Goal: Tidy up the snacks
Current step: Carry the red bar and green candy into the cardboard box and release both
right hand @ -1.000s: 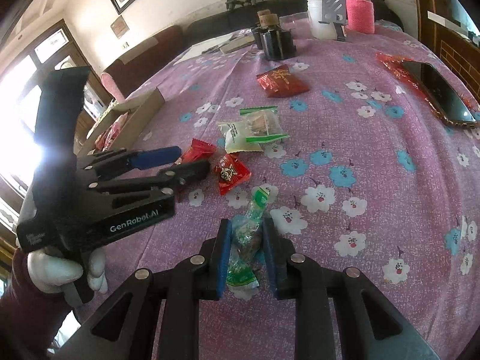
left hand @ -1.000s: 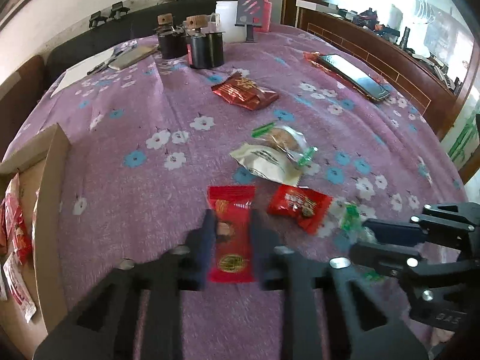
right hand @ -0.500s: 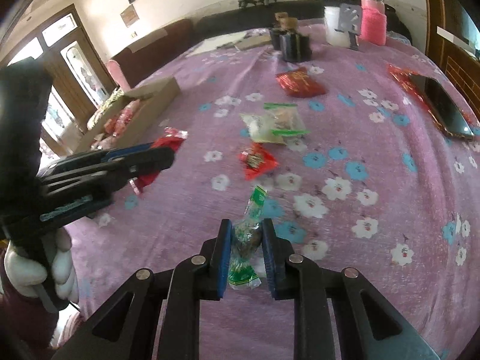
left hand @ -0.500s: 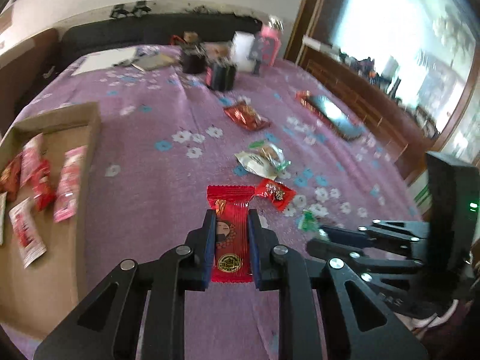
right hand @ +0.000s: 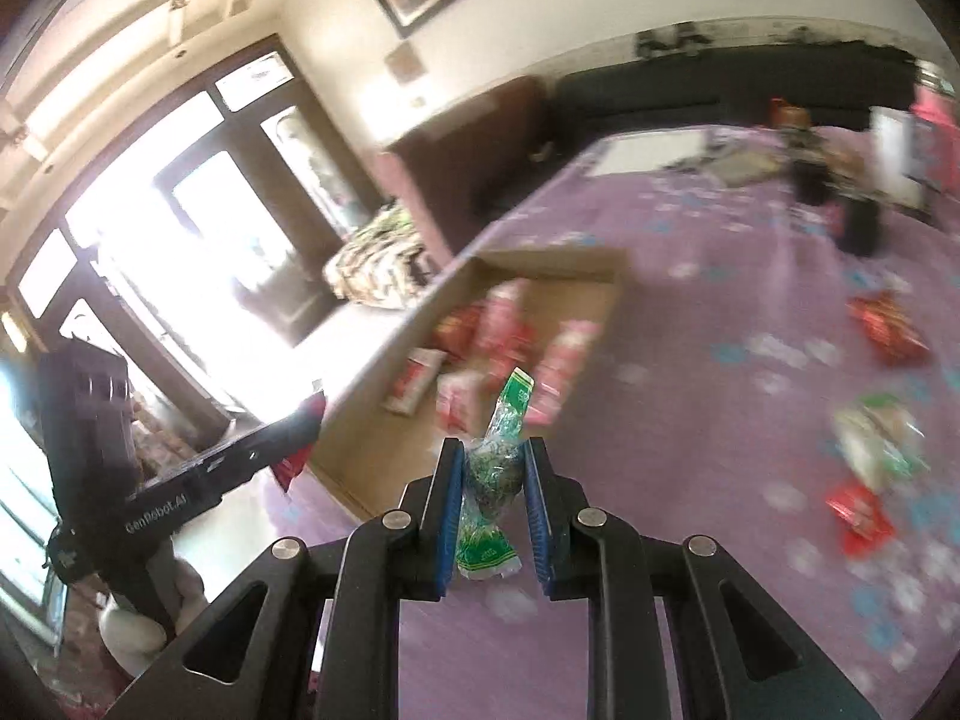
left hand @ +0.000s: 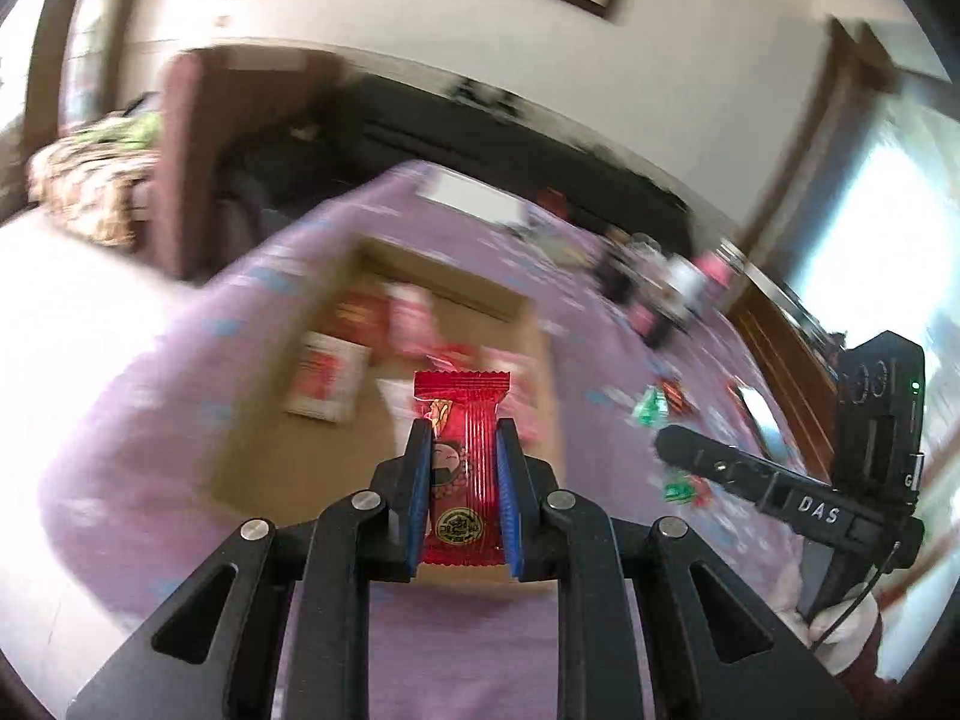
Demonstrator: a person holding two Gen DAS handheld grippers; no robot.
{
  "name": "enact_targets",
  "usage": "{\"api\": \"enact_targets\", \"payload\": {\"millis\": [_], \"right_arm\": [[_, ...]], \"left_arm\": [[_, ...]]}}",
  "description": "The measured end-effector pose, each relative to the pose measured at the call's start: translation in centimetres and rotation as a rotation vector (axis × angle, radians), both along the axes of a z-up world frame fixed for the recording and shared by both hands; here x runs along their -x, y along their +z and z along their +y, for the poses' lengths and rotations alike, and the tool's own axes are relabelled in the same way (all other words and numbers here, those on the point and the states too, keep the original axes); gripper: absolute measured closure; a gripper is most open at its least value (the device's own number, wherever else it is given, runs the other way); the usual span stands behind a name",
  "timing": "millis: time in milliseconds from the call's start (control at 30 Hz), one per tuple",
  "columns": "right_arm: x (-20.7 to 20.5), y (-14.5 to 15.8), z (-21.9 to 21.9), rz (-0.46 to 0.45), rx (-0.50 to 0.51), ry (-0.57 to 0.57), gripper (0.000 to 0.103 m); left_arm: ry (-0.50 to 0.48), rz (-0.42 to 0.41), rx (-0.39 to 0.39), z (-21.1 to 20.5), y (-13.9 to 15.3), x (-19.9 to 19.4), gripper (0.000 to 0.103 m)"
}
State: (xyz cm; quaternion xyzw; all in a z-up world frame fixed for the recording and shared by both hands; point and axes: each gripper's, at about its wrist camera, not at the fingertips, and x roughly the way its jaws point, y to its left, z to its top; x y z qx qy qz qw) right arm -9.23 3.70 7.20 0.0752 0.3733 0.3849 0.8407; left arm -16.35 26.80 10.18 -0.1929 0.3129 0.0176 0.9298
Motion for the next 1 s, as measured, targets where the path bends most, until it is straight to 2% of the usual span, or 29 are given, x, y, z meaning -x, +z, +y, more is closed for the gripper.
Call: {"api": "enact_targets", "payload": {"millis": [200,533,767,1000], "right_arm": [[-1.0,-0.7,6.4,0.015,0.042,0.055,0.083],[-1.8,-3.7,9.2,0.047,0.116,0.082,0.083],[-1.0,-5.1,10.7,0.05,0.133,0.115,0.083],[-1.2,-6.5,13.0,0.045,0.178,0.157,0.083]], "left_arm": [[0.105,0.017,0.043,5.5,-1.7,0.2,0.086],[0.078,0.104,0.168,7.0,-6.4,-2.8,0.086],[0.088,0.169,0.141,6.2,-8.2,-4.9,0.086],[0.111,0.173,0.098,6.0,-8.4,-5.4,0.086]]}}
